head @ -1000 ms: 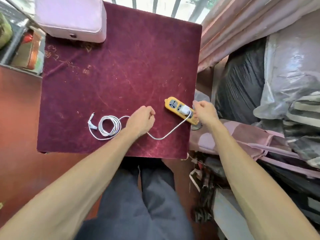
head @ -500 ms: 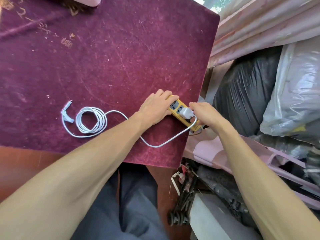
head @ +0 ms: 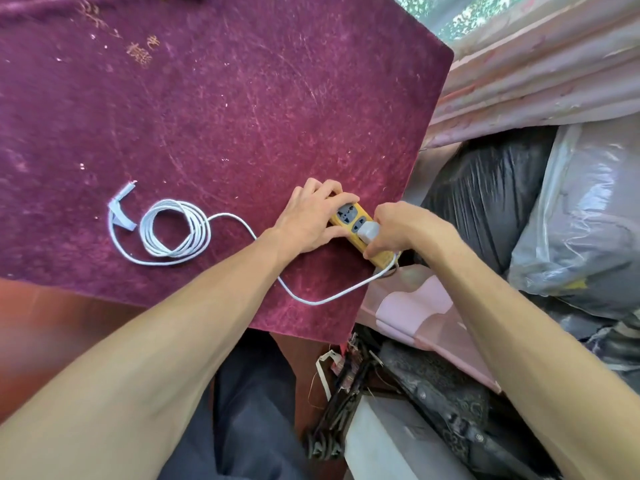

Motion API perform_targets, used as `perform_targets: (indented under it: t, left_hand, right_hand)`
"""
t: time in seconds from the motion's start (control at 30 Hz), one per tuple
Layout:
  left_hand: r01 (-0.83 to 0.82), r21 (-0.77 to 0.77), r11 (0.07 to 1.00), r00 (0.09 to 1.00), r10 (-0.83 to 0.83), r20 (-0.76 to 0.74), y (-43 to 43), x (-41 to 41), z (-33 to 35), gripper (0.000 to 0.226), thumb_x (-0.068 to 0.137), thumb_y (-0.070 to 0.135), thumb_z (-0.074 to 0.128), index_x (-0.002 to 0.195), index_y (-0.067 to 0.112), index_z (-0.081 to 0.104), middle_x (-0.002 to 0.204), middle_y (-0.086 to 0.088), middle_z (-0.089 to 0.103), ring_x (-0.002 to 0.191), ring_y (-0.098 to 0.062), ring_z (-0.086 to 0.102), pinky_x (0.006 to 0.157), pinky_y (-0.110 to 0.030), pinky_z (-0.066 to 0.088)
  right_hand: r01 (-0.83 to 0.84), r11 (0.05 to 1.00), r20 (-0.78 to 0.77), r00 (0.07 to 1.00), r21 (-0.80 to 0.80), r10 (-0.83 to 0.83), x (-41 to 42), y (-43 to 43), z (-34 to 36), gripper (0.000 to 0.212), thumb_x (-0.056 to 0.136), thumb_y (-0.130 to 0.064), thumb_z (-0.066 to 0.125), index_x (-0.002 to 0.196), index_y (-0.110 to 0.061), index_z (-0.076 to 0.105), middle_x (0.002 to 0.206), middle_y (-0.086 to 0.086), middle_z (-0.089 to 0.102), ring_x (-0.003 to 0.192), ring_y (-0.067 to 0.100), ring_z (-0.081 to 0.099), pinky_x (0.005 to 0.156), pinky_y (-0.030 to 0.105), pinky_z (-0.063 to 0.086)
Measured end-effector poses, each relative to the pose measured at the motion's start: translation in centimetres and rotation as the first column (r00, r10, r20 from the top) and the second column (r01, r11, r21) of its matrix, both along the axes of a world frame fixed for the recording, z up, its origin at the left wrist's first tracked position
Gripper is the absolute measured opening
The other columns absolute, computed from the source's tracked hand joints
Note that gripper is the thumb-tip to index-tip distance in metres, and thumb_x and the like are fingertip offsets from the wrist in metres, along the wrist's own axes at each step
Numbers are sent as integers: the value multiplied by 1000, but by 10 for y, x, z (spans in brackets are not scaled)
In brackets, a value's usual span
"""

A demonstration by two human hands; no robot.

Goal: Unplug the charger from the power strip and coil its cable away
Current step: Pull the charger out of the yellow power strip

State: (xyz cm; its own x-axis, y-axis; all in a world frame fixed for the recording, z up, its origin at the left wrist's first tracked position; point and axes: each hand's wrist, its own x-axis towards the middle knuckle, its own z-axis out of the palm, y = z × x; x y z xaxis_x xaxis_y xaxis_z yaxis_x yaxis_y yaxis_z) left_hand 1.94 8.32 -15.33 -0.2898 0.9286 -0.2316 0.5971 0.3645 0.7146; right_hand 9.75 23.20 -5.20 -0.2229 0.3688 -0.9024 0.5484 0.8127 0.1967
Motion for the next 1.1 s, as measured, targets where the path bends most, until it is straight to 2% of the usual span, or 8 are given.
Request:
perform_targets:
  t: [0.1, 0.2, 0.37, 0.57, 0.9, 1.0, 1.1]
  left_hand:
    - [-26, -2, 1000, 999, 26, 37, -1, 2, -2, 61, 88, 53, 68, 144, 36, 49, 136, 5, 49, 115, -25, 42, 100, -42, 39]
    - [-33, -12, 999, 998, 33, 50, -1, 2, -2, 61, 88, 53, 68, 144, 38, 49, 136, 5, 47, 116, -25, 41, 102, -43, 38]
    - [-44, -12, 999, 997, 45, 63, -2, 4, -5, 61, 88, 54, 68, 145, 41, 48, 139, 6, 45, 118, -24, 40, 103, -43, 38]
    - [-55, 6, 998, 996, 54, 71, -3, 5, -9, 60, 88, 51, 70, 143, 42, 49, 138, 5, 45, 119, -25, 39, 103, -43, 37]
    - [-65, 7, 998, 997, 64, 52, -4, 7, -11, 61, 88, 51, 70, 144, 43, 47, 139, 5, 45, 120, -24, 39, 103, -43, 37]
    - [-64, 3, 998, 997, 63, 52, -3, 7, -10, 61, 88, 52, 69, 144, 43, 47, 139, 5, 45, 120, -24, 39, 103, -43, 37]
    - [-66, 4, 998, 997, 66, 51, -3, 7, -10, 61, 87, 52, 70, 144, 43, 48, 139, 5, 45, 120, -24, 39, 103, -42, 36]
  right_hand:
    - [-269, 957, 2, 963, 111, 271, -5, -14, -8, 54, 85, -57, 78, 118, -18, 62, 94, -1, 60, 90, 27, 65, 71, 37, 41]
    - [-385, 901, -32, 916, 201, 399, 0, -26, -16, 61, 94, -65, 62, 125, -13, 66, 113, 5, 73, 105, 29, 73, 72, 36, 41]
    - [-446, 861, -43, 882, 246, 469, 9, -27, -16, 64, 101, -67, 49, 122, -10, 70, 116, 7, 76, 105, 29, 75, 69, 36, 40]
    - [-534, 824, -35, 835, 190, 550, 7, -21, -14, 57, 100, -60, 56, 122, -9, 70, 114, 8, 75, 103, 30, 74, 70, 36, 44]
    - [-576, 796, -67, 801, 185, 595, 7, -18, -10, 56, 103, -58, 49, 116, -8, 70, 109, 11, 76, 100, 31, 75, 79, 39, 54]
    - [-573, 799, -81, 801, 185, 593, 10, -17, -10, 54, 104, -56, 48, 116, -8, 70, 109, 11, 76, 99, 32, 75, 78, 39, 54]
    - [-564, 805, -98, 805, 184, 586, 12, -16, -10, 52, 105, -54, 47, 115, -7, 69, 108, 12, 76, 99, 33, 74, 72, 38, 47]
